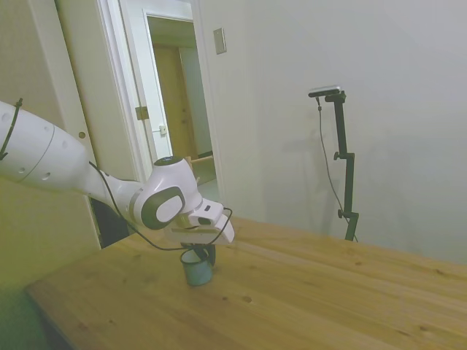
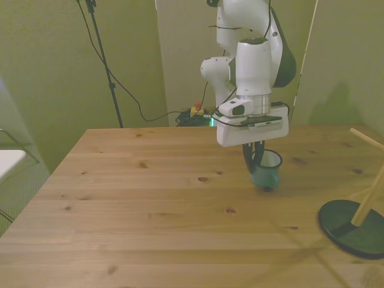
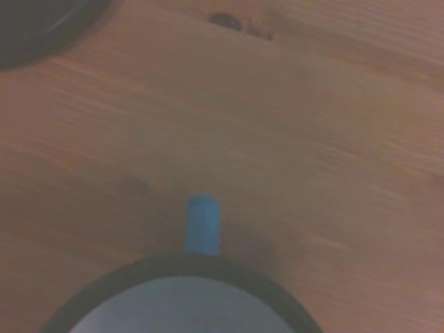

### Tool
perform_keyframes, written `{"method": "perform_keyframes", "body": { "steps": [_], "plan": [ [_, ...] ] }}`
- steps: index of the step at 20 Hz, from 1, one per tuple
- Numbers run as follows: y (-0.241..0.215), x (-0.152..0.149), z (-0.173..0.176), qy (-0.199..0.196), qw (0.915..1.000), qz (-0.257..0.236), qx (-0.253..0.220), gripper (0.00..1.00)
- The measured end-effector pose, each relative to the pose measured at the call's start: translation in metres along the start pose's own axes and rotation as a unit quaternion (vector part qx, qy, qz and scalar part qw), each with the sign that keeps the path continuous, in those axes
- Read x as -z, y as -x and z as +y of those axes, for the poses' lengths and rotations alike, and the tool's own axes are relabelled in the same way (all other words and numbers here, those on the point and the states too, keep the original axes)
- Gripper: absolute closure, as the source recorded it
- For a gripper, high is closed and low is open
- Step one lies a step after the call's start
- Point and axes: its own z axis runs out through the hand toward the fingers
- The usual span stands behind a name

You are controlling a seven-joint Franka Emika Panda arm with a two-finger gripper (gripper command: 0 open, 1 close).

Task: Unload the mug

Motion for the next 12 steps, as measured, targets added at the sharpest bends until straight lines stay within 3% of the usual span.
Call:
{"method": "perform_keyframes", "body": {
  "steps": [6, 12],
  "plan": [
    [-0.001, 0.024, -0.005, -0.023, 0.9985, 0.045, 0.018, 0.00],
    [0.011, 0.060, -0.025, -0.047, 0.9966, 0.059, 0.033, 0.00]
  ]
}}
